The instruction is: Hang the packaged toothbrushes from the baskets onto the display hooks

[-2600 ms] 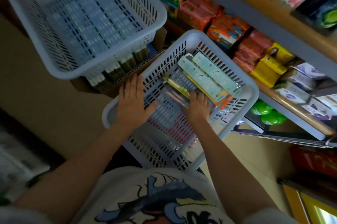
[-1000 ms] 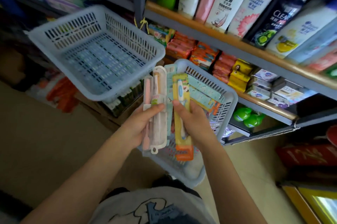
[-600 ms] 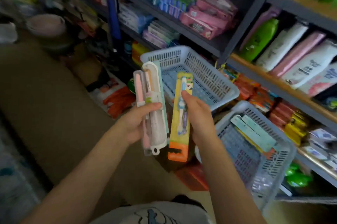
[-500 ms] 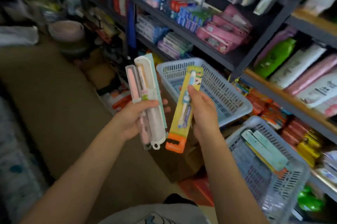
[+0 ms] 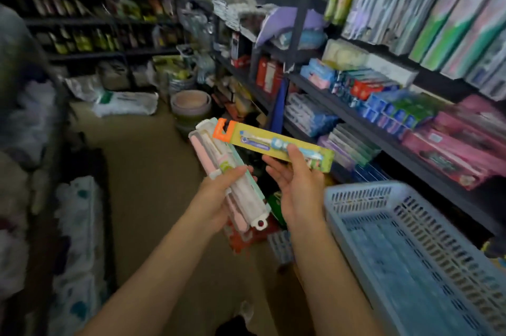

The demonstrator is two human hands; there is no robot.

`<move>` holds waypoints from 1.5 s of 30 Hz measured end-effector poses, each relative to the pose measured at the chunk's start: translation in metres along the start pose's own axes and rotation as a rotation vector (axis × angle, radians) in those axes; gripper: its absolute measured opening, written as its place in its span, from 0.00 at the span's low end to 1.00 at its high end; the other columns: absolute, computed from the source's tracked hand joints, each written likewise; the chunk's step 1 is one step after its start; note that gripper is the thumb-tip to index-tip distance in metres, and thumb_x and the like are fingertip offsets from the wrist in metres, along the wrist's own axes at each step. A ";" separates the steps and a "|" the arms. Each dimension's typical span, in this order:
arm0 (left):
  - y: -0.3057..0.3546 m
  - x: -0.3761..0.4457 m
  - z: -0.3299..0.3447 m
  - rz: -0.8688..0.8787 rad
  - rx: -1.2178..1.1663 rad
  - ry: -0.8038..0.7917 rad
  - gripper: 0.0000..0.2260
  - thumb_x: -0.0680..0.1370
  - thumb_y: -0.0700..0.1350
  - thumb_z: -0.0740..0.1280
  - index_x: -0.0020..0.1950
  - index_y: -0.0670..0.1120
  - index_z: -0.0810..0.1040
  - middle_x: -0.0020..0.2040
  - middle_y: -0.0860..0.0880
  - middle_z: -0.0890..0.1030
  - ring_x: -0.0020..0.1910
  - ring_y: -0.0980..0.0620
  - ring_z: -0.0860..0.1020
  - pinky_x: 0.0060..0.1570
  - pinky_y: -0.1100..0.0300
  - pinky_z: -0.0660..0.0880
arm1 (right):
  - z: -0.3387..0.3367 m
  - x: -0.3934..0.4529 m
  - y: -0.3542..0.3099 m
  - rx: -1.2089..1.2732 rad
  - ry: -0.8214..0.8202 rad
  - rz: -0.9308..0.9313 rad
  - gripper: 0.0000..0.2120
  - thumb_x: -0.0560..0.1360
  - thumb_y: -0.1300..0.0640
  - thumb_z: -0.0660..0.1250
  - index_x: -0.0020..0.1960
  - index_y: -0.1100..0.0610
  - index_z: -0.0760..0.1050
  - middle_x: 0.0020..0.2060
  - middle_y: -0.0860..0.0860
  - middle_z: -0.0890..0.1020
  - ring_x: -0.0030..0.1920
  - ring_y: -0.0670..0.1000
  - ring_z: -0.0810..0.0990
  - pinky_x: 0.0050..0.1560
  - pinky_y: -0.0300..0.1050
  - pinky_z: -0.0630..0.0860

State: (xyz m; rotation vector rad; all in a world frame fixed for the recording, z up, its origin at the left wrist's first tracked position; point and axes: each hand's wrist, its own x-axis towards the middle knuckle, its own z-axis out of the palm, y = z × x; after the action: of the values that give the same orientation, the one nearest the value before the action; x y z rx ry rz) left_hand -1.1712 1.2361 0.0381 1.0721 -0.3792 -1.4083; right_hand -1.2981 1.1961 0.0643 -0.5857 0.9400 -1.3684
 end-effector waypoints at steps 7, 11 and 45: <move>0.077 0.149 0.036 0.103 -0.061 0.042 0.22 0.76 0.48 0.73 0.68 0.43 0.77 0.61 0.40 0.83 0.59 0.41 0.82 0.59 0.45 0.79 | 0.074 0.135 0.006 -0.038 -0.073 0.057 0.09 0.72 0.63 0.77 0.51 0.61 0.82 0.40 0.52 0.87 0.37 0.48 0.86 0.35 0.41 0.80; 0.110 0.211 0.051 0.064 -0.176 0.093 0.17 0.77 0.48 0.74 0.64 0.44 0.80 0.57 0.40 0.85 0.54 0.41 0.85 0.52 0.46 0.80 | 0.108 0.193 0.009 -0.118 -0.137 0.090 0.16 0.71 0.58 0.78 0.58 0.61 0.82 0.50 0.56 0.87 0.51 0.56 0.87 0.53 0.56 0.83; 0.294 0.591 0.267 0.208 0.353 -0.651 0.10 0.78 0.48 0.72 0.58 0.46 0.82 0.44 0.49 0.87 0.43 0.53 0.86 0.41 0.59 0.80 | 0.232 0.540 -0.166 -0.764 0.234 -0.594 0.09 0.86 0.54 0.57 0.58 0.60 0.68 0.31 0.47 0.79 0.25 0.44 0.75 0.29 0.34 0.72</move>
State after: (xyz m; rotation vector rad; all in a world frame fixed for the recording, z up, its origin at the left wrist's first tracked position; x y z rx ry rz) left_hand -1.0841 0.5456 0.1868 0.7905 -1.2121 -1.5078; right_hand -1.2270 0.6059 0.2058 -1.3863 1.5797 -1.5961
